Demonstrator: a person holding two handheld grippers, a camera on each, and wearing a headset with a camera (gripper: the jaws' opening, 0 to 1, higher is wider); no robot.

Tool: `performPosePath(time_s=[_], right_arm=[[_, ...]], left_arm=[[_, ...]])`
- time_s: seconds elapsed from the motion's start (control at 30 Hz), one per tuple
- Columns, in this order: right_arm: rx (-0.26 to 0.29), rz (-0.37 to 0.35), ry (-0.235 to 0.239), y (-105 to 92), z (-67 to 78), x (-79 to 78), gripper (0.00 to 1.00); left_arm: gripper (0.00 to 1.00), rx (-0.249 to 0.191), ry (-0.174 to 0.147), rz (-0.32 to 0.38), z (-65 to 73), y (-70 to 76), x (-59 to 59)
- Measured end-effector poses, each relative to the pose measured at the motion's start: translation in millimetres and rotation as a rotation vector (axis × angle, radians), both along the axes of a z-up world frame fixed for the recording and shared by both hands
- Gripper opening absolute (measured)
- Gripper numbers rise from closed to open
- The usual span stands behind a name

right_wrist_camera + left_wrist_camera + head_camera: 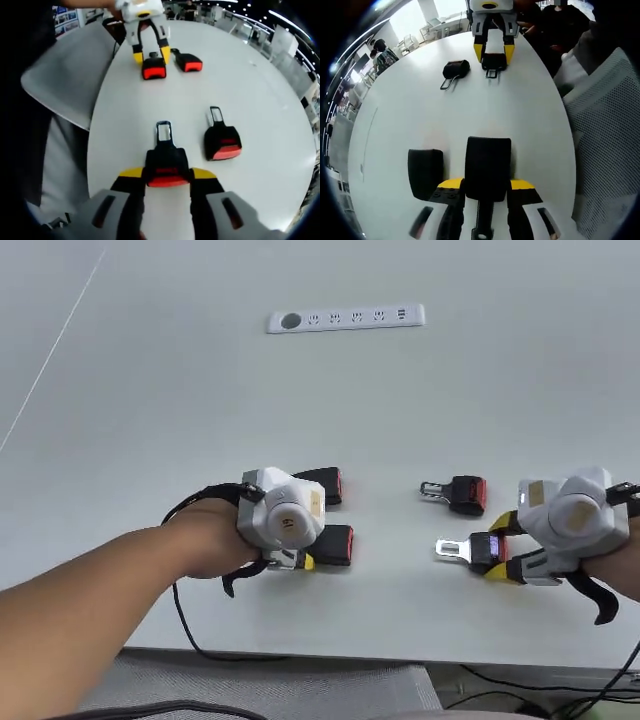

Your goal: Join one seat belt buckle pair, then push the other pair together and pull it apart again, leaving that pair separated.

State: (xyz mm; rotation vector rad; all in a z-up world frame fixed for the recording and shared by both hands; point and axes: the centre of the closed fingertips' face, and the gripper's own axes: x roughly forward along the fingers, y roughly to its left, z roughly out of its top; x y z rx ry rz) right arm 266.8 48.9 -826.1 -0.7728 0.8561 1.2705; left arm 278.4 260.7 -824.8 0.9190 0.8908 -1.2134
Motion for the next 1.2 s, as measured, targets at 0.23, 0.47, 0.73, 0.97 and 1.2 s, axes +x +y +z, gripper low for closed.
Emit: performPosePath(time_s=[0.23, 0.47, 0.73, 0.97, 1.2], right_arm=[[0.004, 0.022, 0.016, 1.4, 1.1, -1.6, 0.33], [0.003, 0.04, 0.01, 3.0, 3.5, -2.5, 0.33], [-0.012, 0.031, 0.001, 15.0, 4.4, -3.5, 0.33], [0.005, 0.013, -0.004, 32.5, 3.1, 7.1, 0.33], [0.031, 0.0, -0.001, 56.8, 1.7, 9.6, 0.34]], left_arm=[[0.33, 0.004, 0.005, 0.02, -0.3, 0.8, -0.4], [0.33, 0.009, -0.002, 0.018, -0.5, 0.9, -1.6], [0.33, 0.01, -0.001, 0.011, -0.8, 0.4, -1.1], [0.33, 0.022, 0.009, 0.016, -1.4, 0.6, -0.9], [0.32, 0.02, 0.014, 0.012, -1.6, 0.4, -0.8]])
